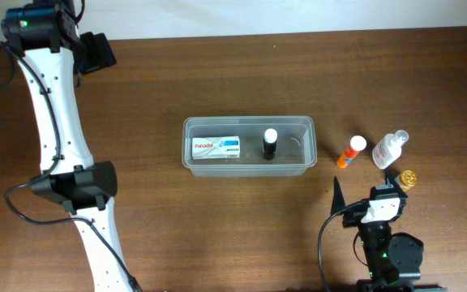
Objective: Pack container
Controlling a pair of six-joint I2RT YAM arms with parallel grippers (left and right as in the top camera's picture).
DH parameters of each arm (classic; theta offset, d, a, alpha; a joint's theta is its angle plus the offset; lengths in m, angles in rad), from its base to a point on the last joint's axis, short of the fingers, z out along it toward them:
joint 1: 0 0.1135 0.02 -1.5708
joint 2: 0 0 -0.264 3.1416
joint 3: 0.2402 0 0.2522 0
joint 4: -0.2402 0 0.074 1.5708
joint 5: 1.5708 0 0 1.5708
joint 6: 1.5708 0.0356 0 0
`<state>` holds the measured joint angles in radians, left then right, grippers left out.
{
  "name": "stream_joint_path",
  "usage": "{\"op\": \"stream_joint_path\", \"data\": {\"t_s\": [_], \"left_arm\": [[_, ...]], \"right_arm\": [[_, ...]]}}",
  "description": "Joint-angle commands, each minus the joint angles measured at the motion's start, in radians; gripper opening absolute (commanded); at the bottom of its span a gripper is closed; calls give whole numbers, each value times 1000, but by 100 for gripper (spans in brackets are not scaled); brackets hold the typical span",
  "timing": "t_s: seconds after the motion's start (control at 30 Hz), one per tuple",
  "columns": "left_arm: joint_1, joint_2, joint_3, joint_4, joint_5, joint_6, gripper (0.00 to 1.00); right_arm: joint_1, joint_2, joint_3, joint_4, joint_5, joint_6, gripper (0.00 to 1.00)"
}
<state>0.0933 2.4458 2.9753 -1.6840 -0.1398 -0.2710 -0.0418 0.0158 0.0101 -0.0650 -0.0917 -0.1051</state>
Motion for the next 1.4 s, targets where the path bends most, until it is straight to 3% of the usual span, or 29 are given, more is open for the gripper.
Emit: {"op": "stream_joint_path", "data": {"t_s": [0.0,0.93,1.37], "left_arm": [[2,-13,7,-3,-11,19,99],[1,-13,7,-3,-11,19,99],[1,-13,7,-3,-11,19,100]], "right_arm": [[-7,-9,-5,-6,1,5,98],[-7,-9,-5,-2,0,5,98],[-5,-8,48,108,-138,92,98]]}}
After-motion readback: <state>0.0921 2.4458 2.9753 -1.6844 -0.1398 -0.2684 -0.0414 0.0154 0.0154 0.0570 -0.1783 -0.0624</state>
